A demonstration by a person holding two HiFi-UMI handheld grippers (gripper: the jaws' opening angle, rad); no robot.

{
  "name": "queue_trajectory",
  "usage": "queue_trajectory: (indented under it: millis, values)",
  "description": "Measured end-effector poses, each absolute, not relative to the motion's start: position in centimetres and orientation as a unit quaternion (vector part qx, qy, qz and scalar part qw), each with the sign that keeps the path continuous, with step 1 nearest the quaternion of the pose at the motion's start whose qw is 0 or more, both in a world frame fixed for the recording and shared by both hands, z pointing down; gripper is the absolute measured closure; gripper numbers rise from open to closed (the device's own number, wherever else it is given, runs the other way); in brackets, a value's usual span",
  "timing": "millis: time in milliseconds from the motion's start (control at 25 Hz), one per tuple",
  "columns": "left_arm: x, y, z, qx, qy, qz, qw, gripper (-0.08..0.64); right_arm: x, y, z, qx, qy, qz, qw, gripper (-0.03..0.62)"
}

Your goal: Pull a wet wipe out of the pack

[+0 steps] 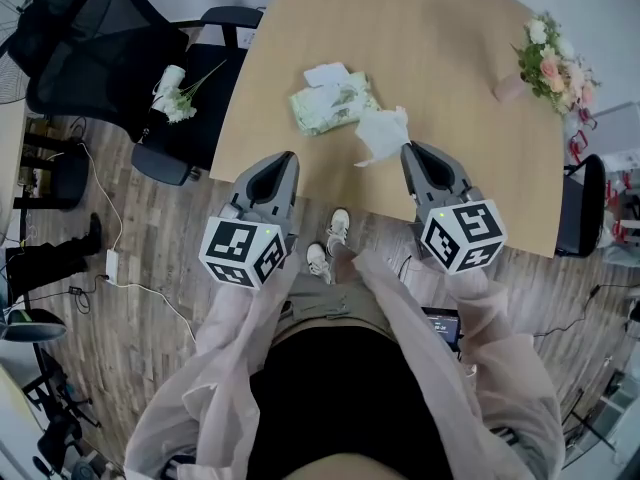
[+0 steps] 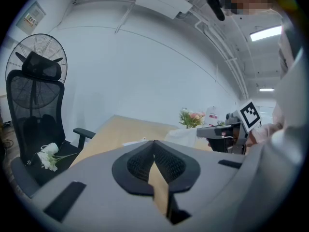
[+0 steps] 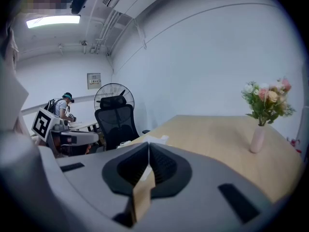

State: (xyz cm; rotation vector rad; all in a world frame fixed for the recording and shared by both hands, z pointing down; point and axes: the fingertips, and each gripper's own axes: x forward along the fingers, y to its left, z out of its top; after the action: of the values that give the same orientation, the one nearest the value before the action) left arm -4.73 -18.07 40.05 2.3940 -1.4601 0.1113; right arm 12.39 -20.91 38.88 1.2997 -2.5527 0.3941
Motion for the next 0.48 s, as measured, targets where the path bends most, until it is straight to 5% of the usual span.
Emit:
queue_trajectory:
  millis: [480]
  values:
    - [-4.0, -18.4, 41.1, 0.846, -0.502, 0.051, 0.175, 0.549, 11.1, -21.6, 39.4, 0.414, -0.889, 0.116, 0.161, 0.578]
